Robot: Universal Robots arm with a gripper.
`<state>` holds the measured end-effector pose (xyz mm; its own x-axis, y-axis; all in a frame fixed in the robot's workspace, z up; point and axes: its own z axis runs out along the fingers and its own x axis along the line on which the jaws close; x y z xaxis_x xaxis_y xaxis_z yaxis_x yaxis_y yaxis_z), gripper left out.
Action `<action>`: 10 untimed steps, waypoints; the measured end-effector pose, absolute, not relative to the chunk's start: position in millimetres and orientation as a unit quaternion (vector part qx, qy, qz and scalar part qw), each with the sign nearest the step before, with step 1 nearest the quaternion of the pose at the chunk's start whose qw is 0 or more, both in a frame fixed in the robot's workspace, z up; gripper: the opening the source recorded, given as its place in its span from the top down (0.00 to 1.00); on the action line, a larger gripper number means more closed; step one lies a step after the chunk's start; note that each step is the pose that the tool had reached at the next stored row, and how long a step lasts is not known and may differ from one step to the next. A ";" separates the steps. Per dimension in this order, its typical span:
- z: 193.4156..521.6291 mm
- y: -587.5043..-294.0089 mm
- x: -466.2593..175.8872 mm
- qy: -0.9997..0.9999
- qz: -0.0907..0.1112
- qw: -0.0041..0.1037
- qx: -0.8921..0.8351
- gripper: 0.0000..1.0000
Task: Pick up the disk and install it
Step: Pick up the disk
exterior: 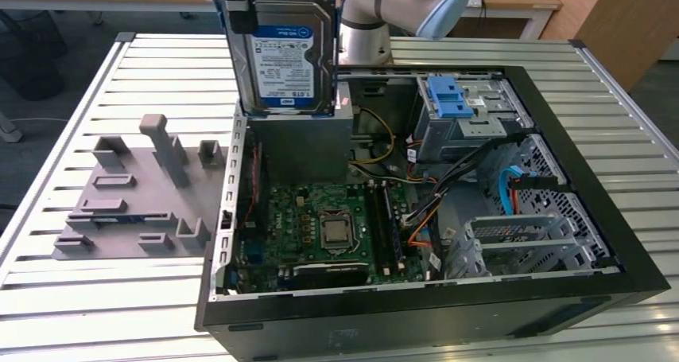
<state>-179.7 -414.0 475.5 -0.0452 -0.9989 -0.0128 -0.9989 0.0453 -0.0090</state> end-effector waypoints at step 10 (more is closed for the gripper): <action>475.6 -415.0 -169.4 0.723 0.001 0.008 -0.691 0.64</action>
<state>-169.4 -415.0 475.6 -0.0452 -0.9989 -0.0128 -0.9989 0.0453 -0.0089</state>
